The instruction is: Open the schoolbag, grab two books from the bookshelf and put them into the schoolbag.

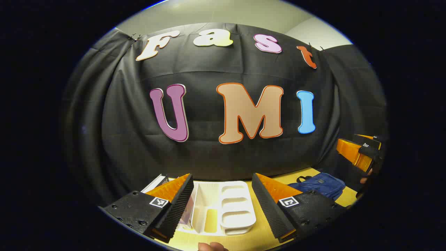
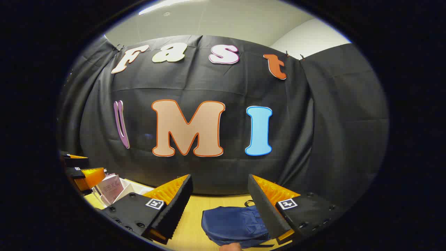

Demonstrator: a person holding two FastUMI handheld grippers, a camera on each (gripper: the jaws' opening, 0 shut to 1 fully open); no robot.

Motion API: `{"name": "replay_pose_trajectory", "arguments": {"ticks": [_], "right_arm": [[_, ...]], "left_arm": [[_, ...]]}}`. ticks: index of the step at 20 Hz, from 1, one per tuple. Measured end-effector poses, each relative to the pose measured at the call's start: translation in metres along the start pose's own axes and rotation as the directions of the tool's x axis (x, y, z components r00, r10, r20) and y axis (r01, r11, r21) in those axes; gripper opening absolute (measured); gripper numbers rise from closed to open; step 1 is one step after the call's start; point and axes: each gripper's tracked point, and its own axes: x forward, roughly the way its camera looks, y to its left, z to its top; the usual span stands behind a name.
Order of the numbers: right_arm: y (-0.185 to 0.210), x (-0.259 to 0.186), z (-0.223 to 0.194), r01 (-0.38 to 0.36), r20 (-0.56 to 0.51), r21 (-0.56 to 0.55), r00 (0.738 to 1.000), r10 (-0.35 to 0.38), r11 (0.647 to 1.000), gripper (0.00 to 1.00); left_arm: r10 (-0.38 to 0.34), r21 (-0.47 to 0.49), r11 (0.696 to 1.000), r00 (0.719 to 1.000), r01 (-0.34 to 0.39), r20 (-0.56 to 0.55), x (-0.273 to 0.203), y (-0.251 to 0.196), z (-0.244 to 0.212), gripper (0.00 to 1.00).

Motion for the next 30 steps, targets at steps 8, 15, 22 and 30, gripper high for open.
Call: {"name": "replay_pose_trajectory", "arguments": {"ticks": [8, 15, 22, 30], "right_arm": [[-0.013, 0.005, -0.001, 0.021, -0.004, 0.034, 1.000, -0.021, 0.999, 1.00], [-0.011, -0.003, 0.005, -0.002, 0.014, 0.023, 1.000, 0.002, 1.000, 1.00], [-0.008, -0.005, 0.009, -0.016, 0.024, -0.001, 1.000, 0.016, 1.000, 1.00], [-0.012, -0.005, 0.010, -0.010, 0.031, -0.007, 0.999, 0.010, 1.000, 1.00]], "left_arm": [[0.012, 0.036, 0.999, 1.000, -0.013, 0.003, 0.001, -0.003, 0.001, 1.00], [0.025, 0.050, 0.998, 0.999, -0.026, 0.022, -0.005, -0.001, 0.009, 1.00], [0.031, 0.045, 0.998, 0.999, -0.032, 0.019, -0.008, -0.001, 0.007, 0.97], [0.037, 0.041, 0.998, 0.999, -0.038, 0.010, -0.009, 0.000, 0.005, 1.00]]}}
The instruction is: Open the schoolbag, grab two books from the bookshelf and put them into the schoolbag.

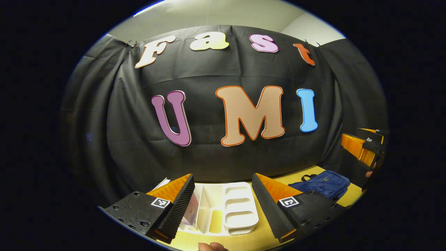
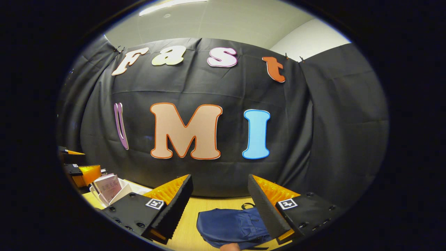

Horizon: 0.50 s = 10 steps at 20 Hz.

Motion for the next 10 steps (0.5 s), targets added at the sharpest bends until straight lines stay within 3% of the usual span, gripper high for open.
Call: {"name": "replay_pose_trajectory", "arguments": {"ticks": [6, 10], "right_arm": [[-0.002, -0.001, -0.011, -0.030, 0.004, -0.048, 1.000, 0.030, 0.998, 1.00], [0.000, 0.000, -0.046, -0.114, -0.031, -0.246, 0.993, 0.110, 0.963, 0.98]], "left_arm": [[0.001, 0.003, 1.000, 1.000, -0.001, -0.006, 0.002, 0.001, -0.002, 0.97], [0.005, 0.005, 1.000, 1.000, -0.005, -0.015, 0.002, 0.003, -0.004, 0.97]]}}
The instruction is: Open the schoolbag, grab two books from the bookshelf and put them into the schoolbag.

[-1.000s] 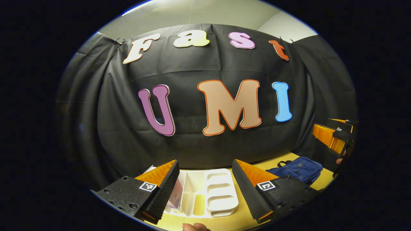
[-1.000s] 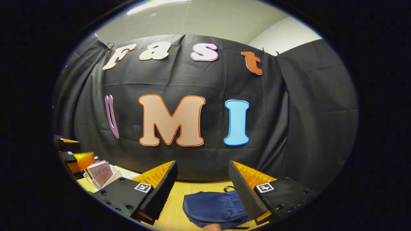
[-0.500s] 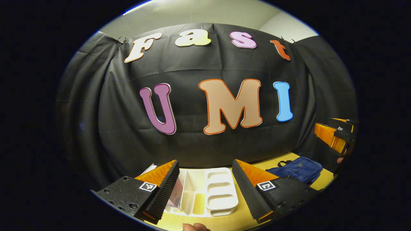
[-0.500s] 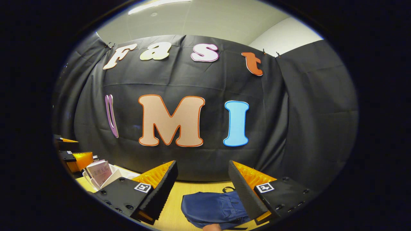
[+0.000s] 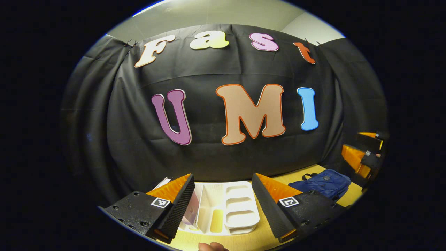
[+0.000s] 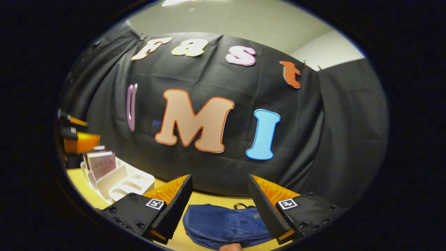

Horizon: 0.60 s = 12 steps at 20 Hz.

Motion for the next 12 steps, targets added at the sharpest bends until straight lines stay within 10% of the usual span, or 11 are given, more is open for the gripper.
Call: {"name": "replay_pose_trajectory", "arguments": {"ticks": [4, 12], "right_arm": [[0.016, 0.007, -0.081, -0.138, -0.152, -0.332, 0.984, 0.092, 0.933, 0.90], [0.060, -0.008, -0.241, -0.456, -0.407, -0.669, 0.886, 0.223, 0.587, 0.99]], "left_arm": [[0.003, 0.005, 1.000, 1.000, -0.003, -0.014, 0.000, 0.004, -0.004, 1.00], [0.031, 0.018, 0.999, 0.999, -0.031, -0.023, 0.003, 0.019, -0.008, 1.00]]}}
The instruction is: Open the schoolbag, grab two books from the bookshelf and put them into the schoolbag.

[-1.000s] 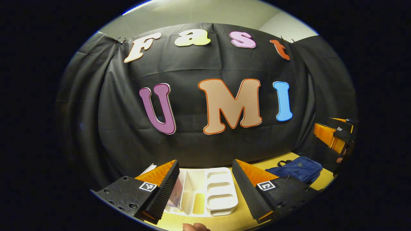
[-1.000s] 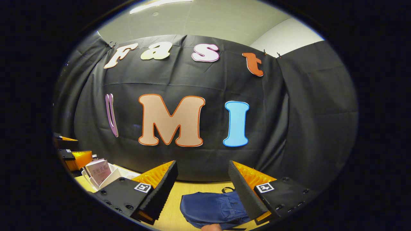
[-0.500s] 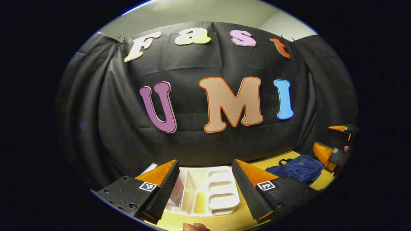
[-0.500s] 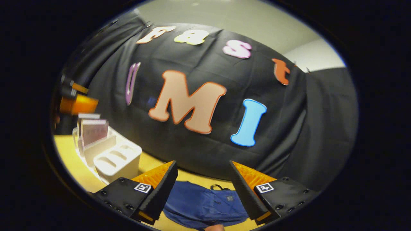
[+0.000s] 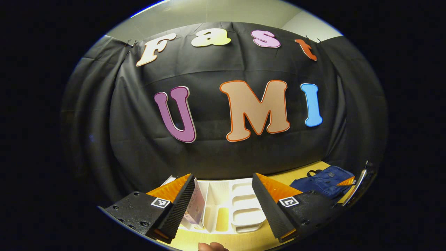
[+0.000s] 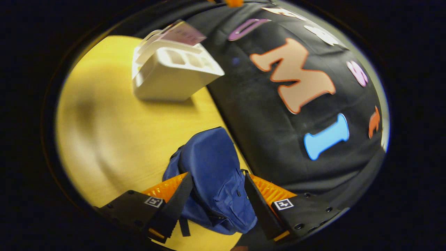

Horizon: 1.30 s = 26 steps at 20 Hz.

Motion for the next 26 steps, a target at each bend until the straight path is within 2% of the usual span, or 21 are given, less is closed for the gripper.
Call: {"name": "replay_pose_trajectory", "arguments": {"ticks": [1, 2, 3, 4, 6, 7, 11, 12, 13, 15, 16, 19, 20, 22, 23, 25, 26], "right_arm": [[0.010, 0.009, -0.009, -0.017, -0.017, -0.050, 1.000, 0.017, 0.999, 0.90], [0.018, 0.020, -0.016, -0.029, -0.029, -0.082, 0.999, 0.027, 0.996, 0.90], [0.023, 0.032, -0.024, -0.039, -0.049, -0.101, 0.998, 0.034, 0.994, 1.00], [0.025, 0.039, -0.031, -0.045, -0.077, -0.111, 0.996, 0.036, 0.993, 0.89], [0.021, 0.053, -0.038, -0.022, -0.090, -0.135, 0.996, 0.010, 0.991, 0.90], [0.022, 0.062, -0.045, -0.024, -0.103, -0.158, 0.995, 0.008, 0.987, 0.99], [0.030, 0.083, -0.039, -0.052, -0.089, -0.159, 0.995, 0.038, 0.986, 0.89], [0.032, 0.086, -0.035, -0.059, -0.084, -0.164, 0.995, 0.045, 0.985, 0.90], [0.037, 0.089, -0.032, -0.074, -0.079, -0.162, 0.995, 0.062, 0.984, 0.89], [0.050, 0.095, -0.034, -0.113, -0.095, -0.157, 0.991, 0.099, 0.981, 0.74], [0.055, 0.097, -0.041, -0.130, -0.130, -0.151, 0.985, 0.110, 0.980, 0.67], [0.067, 0.099, -0.048, -0.157, -0.194, -0.115, 0.972, 0.133, 0.981, 0.45], [0.065, 0.100, -0.050, -0.156, -0.219, -0.114, 0.967, 0.129, 0.981, 0.34], [0.067, 0.102, -0.053, -0.175, -0.250, -0.025, 0.954, 0.163, 0.984, 0.11], [0.067, 0.103, -0.053, -0.185, -0.266, 0.040, 0.945, 0.189, 0.982, 0.09], [0.066, 0.103, -0.056, -0.195, -0.295, 0.164, 0.926, 0.237, 0.967, 0.14], [0.064, 0.104, -0.055, -0.207, -0.290, 0.211, 0.920, 0.264, 0.955, 0.09]], "left_arm": [[0.002, -0.001, 1.000, 1.000, -0.002, -0.002, 0.001, 0.002, 0.000, 1.00], [0.004, -0.002, 1.000, 1.000, -0.004, -0.005, -0.001, 0.003, -0.001, 1.00], [0.005, 0.001, 1.000, 1.000, -0.005, -0.007, -0.001, 0.004, -0.001, 0.97], [0.008, 0.003, 1.000, 1.000, -0.008, -0.005, -0.001, 0.005, -0.001, 0.96], [0.014, 0.006, 1.000, 1.000, -0.014, -0.002, -0.002, 0.007, 0.001, 1.00], [0.022, 0.005, 1.000, 1.000, -0.022, -0.007, -0.003, 0.009, -0.001, 0.97], [0.041, 0.007, 0.999, 0.999, -0.041, -0.010, -0.008, 0.017, -0.001, 0.97], [0.046, 0.010, 0.999, 0.999, -0.046, -0.011, -0.008, 0.018, -0.001, 1.00], [0.053, 0.012, 0.999, 0.999, -0.052, -0.013, -0.008, 0.021, -0.001, 0.96], [0.062, 0.011, 0.998, 0.998, -0.062, -0.014, -0.010, 0.023, -0.001, 0.97], [0.066, 0.010, 0.998, 0.998, -0.066, -0.012, -0.012, 0.025, -0.001, 1.00], [0.071, -0.003, 0.997, 0.997, -0.071, -0.007, -0.015, 0.027, 0.000, 1.00], [0.075, -0.005, 0.997, 0.997, -0.075, -0.008, -0.014, 0.027, -0.002, 0.96], [0.077, -0.004, 0.997, 0.997, -0.077, -0.002, -0.015, 0.029, -0.001, 0.97], [0.080, -0.005, 0.997, 0.997, -0.080, 0.004, -0.016, 0.031, 0.001, 0.97], [0.087, -0.008, 0.996, 0.996, -0.087, 0.011, -0.016, 0.032, 0.003, 1.00], [0.089, -0.010, 0.996, 0.996, -0.089, 0.013, -0.017, 0.033, 0.003, 0.96]]}}
